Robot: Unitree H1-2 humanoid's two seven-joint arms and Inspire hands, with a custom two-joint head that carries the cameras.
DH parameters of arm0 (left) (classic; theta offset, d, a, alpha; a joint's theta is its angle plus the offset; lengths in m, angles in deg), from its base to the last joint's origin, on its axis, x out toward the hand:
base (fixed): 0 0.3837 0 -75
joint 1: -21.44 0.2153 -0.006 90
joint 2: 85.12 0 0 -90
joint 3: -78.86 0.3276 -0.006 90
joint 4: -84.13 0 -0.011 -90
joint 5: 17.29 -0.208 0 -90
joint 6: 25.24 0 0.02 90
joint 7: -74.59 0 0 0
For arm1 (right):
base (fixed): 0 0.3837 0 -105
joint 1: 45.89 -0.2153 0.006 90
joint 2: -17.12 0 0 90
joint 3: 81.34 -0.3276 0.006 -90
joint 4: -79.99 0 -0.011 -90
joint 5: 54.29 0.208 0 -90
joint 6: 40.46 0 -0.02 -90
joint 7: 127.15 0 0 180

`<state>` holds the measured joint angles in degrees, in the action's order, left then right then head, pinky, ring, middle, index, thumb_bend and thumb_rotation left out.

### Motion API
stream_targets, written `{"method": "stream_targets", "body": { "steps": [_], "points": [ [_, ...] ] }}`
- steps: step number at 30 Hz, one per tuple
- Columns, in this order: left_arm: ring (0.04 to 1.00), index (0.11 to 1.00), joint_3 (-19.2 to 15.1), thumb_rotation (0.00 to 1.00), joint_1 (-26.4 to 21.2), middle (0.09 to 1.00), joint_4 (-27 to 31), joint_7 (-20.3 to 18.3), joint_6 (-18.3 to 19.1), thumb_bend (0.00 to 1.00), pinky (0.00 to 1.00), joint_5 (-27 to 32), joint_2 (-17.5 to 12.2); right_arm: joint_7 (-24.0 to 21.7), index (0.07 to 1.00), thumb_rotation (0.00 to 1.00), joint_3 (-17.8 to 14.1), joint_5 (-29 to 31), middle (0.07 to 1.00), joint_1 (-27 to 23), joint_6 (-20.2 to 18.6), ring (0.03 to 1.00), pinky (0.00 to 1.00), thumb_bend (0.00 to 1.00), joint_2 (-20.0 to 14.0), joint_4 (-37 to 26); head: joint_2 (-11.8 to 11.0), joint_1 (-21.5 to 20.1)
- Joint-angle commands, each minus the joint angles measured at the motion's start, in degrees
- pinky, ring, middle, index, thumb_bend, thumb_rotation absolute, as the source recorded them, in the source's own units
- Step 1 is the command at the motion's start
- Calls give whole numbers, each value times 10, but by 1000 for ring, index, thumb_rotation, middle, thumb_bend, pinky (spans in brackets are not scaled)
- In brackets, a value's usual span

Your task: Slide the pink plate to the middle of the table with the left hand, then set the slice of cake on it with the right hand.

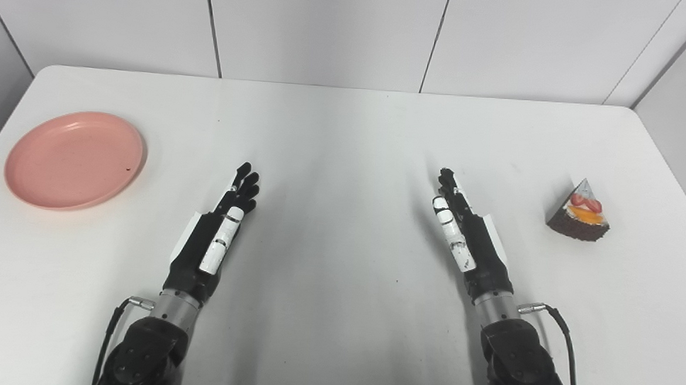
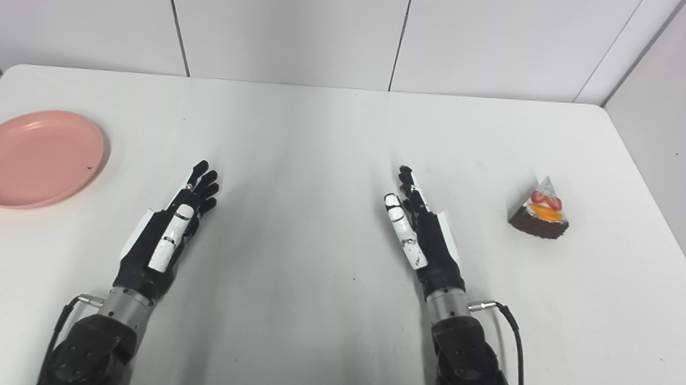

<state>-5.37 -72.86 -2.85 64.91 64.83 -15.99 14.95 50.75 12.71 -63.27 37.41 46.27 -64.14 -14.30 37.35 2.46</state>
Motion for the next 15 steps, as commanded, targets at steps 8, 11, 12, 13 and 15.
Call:
{"method": "stream_targets", "body": {
  "steps": [8, 11, 12, 13, 15],
  "points": [
    [987, 987, 6, 1000, 4, 1000, -13, 1, 18, 396, 967, -10, 0, -6, 963, 1000, 2, 0, 964, -4, 5, 966, 954, 259, -3, -13, 0, 0],
    [985, 986, 6, 1000, 4, 1000, -14, 1, 17, 394, 966, -11, -1, -5, 963, 1000, 2, 1, 962, -3, 10, 961, 951, 257, -3, -11, -2, 4],
    [984, 986, 7, 1000, 3, 1000, -16, 1, 17, 396, 965, -12, -1, -6, 964, 1000, 2, 2, 964, -3, 11, 962, 952, 258, -4, -10, -4, 7],
    [983, 986, 8, 1000, 2, 1000, -20, 1, 15, 397, 964, -13, 0, -6, 964, 1000, 1, 3, 965, -3, 13, 962, 952, 258, -5, -8, -8, 17],
    [980, 987, 10, 1000, 1, 1000, -25, 3, 12, 391, 963, -15, 3, -6, 961, 1000, 0, 3, 963, -3, 18, 960, 947, 257, -8, -3, -15, 35]
  ]
}}
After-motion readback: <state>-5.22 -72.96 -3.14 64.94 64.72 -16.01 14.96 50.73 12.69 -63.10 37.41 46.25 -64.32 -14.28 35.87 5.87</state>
